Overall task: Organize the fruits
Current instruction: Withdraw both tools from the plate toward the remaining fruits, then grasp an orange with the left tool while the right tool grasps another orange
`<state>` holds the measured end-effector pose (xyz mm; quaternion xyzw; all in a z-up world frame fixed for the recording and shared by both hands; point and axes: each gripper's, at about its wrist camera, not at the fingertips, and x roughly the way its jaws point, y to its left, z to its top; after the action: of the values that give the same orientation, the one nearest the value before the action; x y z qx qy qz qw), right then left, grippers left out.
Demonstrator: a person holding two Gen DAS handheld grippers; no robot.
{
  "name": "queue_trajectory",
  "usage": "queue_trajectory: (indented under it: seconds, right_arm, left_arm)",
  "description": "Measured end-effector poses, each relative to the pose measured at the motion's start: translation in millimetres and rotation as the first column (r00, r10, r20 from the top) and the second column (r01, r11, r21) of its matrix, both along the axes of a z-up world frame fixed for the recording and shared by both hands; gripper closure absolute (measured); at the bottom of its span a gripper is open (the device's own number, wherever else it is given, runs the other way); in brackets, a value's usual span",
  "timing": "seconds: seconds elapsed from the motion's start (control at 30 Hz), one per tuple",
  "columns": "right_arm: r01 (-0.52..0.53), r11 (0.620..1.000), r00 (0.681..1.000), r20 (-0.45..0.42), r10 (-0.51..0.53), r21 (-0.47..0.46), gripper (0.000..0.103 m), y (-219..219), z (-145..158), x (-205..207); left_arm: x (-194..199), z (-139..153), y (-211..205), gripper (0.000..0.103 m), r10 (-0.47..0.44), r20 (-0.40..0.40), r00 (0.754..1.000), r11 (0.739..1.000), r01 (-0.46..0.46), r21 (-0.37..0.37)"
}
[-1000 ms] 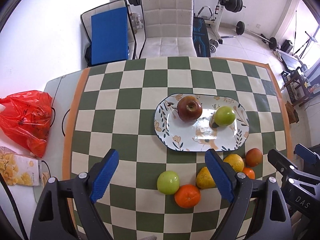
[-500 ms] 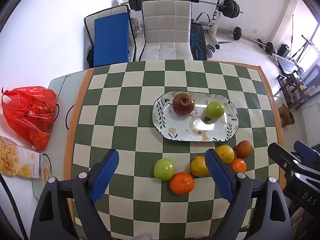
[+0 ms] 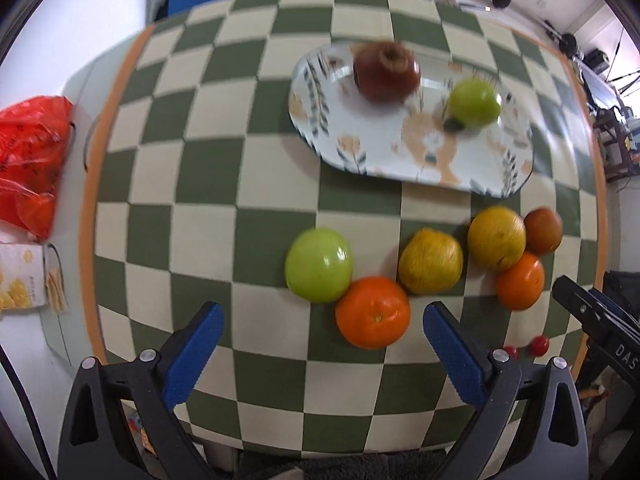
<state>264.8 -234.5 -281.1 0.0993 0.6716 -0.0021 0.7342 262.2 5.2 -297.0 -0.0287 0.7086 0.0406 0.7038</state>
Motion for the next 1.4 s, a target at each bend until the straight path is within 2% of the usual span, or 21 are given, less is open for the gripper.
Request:
queue_trajectory:
  seconds: [0.07,0.17,0.33,0.37,0.43,0.53,0.6,0.67,0.77,0.83,0.97,1.2,1.4]
  right_arm:
    - [-0.005,1.000,0.999,-0.044,0.005,0.000,0.008,-3,-22,-2]
    - [-0.007,1.000,0.995,-0.095,0.007,0.003,0.014,-6,-52,-4]
    - [-0.020,1.000,0.991,-0.133,0.019,-0.007,0.014,-4,-77,-4]
    - [-0.022,1.000,0.990,-0.137,0.021,-0.007,0.014,-3,-80,-2]
    - [-0.031,0.999,0.990,-0.139,0.028,-0.014,0.015,-2,-85,0]
    - [-0.043,0.999,0.988,-0.146,0.040,-0.013,0.018,1,-94,5]
    - [-0.045,0.999,0.987,-0.154,0.046,0.005,0.022,3,-99,6]
    - [-0.055,0.998,0.986,-0.158,0.059,0.034,0.036,6,-102,5]
    - [-0.087,0.996,0.984,-0.155,0.087,0.006,0.036,13,-103,2]
    - [-0.095,0.995,0.984,-0.154,0.094,0.002,0.036,15,-103,-1]
    - [-0.101,0.994,0.978,-0.180,0.107,0.039,0.036,26,-105,-12]
    - [-0.123,0.983,0.960,-0.236,0.154,0.139,0.036,39,-107,-50]
    - [-0.122,0.982,0.957,-0.243,0.155,0.145,0.036,47,-115,-64]
  left_arm:
    - [-2,-16,-5,0.001,-0.005,-0.044,0.999,1.000,0.005,-0.020]
    - [-2,-36,-12,0.001,-0.023,-0.092,0.995,0.999,0.019,-0.039]
    - [1,-62,-30,0.002,-0.078,-0.150,0.986,0.996,0.070,-0.058]
    - [1,-66,-34,0.004,-0.089,-0.159,0.983,0.995,0.081,-0.058]
    - [0,-73,-39,0.006,-0.099,-0.174,0.980,0.995,0.096,-0.027]
    - [-4,-71,-44,0.007,-0.115,-0.140,0.983,0.993,0.119,0.018]
    - [-9,-68,-48,0.011,-0.140,-0.126,0.982,0.988,0.146,0.044]
    - [-14,-66,-50,0.021,-0.154,-0.126,0.980,0.985,0.162,0.056]
    - [-21,-64,-51,0.029,-0.166,-0.130,0.978,0.985,0.172,0.036]
    - [-24,-64,-49,0.044,-0.147,-0.132,0.980,0.989,0.145,-0.027]
    - [-29,-59,-48,0.044,-0.144,-0.116,0.983,0.990,0.142,-0.025]
    - [-47,-57,-21,0.045,-0.113,-0.168,0.979,0.991,0.098,-0.093]
    - [-49,-67,-17,0.039,-0.094,-0.178,0.980,0.992,0.077,-0.099]
